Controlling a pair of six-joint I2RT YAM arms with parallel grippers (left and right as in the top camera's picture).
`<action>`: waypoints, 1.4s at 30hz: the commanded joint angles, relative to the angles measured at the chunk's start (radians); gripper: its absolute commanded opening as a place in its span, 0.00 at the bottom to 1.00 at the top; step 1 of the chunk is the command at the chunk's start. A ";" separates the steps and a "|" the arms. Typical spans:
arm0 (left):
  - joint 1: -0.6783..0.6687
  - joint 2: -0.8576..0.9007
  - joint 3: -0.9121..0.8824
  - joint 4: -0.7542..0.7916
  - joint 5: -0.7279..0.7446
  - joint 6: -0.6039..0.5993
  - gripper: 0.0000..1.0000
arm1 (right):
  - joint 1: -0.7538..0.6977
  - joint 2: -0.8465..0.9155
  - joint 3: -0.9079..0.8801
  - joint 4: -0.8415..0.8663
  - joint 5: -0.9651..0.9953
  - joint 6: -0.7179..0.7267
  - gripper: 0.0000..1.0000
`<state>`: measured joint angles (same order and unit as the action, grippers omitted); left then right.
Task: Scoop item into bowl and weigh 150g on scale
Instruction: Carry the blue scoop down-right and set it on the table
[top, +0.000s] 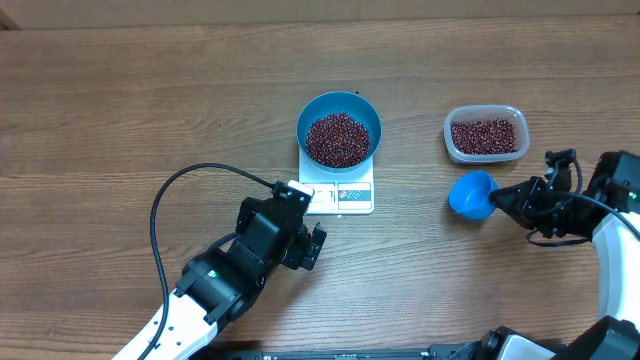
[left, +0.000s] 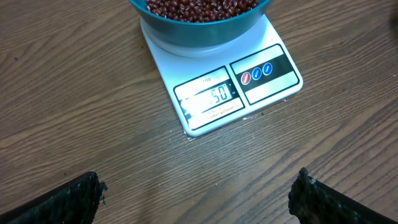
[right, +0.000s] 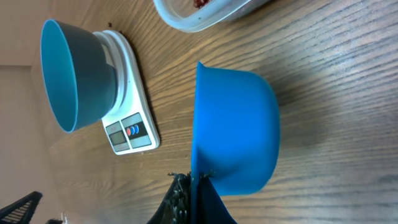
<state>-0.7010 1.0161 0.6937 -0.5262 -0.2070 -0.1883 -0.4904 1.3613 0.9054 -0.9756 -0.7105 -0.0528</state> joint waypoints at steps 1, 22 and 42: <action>-0.006 0.005 -0.003 0.003 -0.010 -0.018 1.00 | -0.005 -0.020 -0.035 0.031 -0.032 0.000 0.04; -0.006 0.005 -0.003 0.003 -0.010 -0.018 0.99 | -0.005 0.139 -0.053 0.074 0.062 0.038 0.46; -0.006 0.005 -0.003 0.003 -0.010 -0.018 1.00 | -0.005 0.137 0.287 -0.121 0.328 0.192 1.00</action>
<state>-0.7010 1.0161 0.6937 -0.5262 -0.2066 -0.1883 -0.4911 1.5028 1.0832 -1.0645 -0.3981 0.1268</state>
